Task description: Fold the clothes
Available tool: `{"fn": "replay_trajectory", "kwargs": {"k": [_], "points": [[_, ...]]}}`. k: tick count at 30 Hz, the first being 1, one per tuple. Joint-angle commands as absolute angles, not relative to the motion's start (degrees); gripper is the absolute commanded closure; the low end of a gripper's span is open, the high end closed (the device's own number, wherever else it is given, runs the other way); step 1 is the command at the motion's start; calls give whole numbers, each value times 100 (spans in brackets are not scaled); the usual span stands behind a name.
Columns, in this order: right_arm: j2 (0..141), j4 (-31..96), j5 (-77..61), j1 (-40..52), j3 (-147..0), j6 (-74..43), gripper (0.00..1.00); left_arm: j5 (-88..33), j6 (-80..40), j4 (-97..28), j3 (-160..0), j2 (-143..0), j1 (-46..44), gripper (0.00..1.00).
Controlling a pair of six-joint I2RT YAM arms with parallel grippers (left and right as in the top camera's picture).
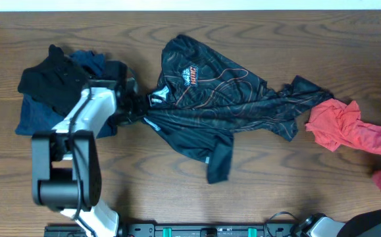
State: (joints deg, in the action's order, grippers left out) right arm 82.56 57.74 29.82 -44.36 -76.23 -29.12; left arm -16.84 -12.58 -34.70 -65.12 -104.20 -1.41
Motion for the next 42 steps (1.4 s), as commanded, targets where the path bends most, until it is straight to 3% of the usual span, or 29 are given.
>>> {"fn": "replay_trajectory", "kwargs": {"k": [1, 9, 10, 12, 14, 15, 22, 29, 35, 39, 42], "points": [[8204, 5544, 3319, -4670, -7865, -3365, 98, -1431, -1337, -3114, -6667, -9955, 45, 94], [8265, 5435, 3245, -5017, -7968, -3468, 91, -1428, -1271, -3361, -6667, -9397, 47, 94], [8300, 5522, 3135, -5052, -7968, -3468, 79, -1431, -1271, -3557, -6667, -9380, 47, 84], [8359, 5741, 2696, -5074, -7968, -3465, 46, -1435, -1273, -3942, -6667, -9362, 45, 45], [8361, 5966, 2132, -5057, -7966, -3461, 27, -1463, -1273, -4298, -6667, -9360, 40, 41], [8357, 5970, 1684, -5039, -7966, -3293, 22, -1529, -1271, -4491, -6667, -9354, 40, 41], [8355, 6053, -952, -4622, -7966, -1402, 23, -2753, -1271, -5009, -6654, -9354, -178, 41], [8477, 6233, -471, -3642, -7741, -882, 13, -2786, -1538, -4685, -6322, -9367, -1221, 40], [8945, 6235, -329, -3107, -7338, -585, 11, -2781, -2038, -3907, -5931, -9470, -2176, 39], [9373, 6274, -364, -2851, -7067, -392, 18, -2755, -2263, -3518, -5865, -9660, -2650, 39], [9636, 6259, -392, -2674, -6862, -397, 37, -2707, -2410, -3258, -5865, -9946, -2884, 39]]}}
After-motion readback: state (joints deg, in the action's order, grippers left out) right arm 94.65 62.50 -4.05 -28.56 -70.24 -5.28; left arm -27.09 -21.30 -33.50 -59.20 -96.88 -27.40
